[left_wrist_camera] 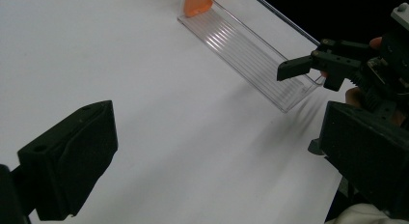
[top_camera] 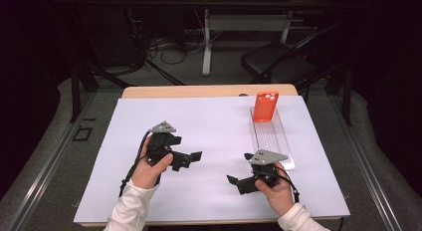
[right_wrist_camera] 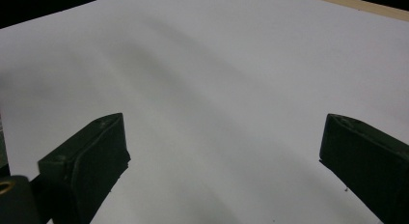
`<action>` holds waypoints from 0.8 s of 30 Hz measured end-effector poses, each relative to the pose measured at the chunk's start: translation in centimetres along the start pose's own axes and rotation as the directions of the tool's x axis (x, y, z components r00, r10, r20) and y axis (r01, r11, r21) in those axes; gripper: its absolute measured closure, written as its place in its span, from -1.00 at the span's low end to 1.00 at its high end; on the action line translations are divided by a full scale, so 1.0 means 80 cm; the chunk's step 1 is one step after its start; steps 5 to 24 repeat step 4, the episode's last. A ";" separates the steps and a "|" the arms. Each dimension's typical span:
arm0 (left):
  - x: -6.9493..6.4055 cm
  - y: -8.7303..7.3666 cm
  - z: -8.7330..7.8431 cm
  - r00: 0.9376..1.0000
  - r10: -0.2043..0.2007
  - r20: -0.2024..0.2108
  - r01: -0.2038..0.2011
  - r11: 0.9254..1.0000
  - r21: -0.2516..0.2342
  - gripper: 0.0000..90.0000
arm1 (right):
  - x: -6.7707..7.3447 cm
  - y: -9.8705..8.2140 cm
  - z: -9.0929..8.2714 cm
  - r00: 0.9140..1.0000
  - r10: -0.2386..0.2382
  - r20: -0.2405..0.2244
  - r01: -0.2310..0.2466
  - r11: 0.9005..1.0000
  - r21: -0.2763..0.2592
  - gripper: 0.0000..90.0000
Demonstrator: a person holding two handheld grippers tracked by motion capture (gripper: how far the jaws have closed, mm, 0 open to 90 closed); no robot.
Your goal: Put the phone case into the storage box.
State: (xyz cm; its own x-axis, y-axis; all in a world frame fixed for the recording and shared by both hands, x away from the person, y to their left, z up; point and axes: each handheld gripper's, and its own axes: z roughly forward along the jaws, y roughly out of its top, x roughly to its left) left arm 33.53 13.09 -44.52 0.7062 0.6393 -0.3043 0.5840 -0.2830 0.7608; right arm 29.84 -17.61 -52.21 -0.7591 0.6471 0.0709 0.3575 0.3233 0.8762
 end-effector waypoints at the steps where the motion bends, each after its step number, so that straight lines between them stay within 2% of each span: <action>1: 0.000 0.000 0.000 1.000 0.000 0.000 0.000 1.000 0.000 -0.99 | 0.000 0.000 0.000 1.000 0.000 0.000 0.000 1.000 0.000 -0.94; 24: 0.000 0.000 0.000 1.000 -0.002 0.001 0.002 1.000 -0.002 -0.99 | 0.000 0.000 0.000 1.000 -0.001 -0.003 0.001 1.000 0.003 -0.94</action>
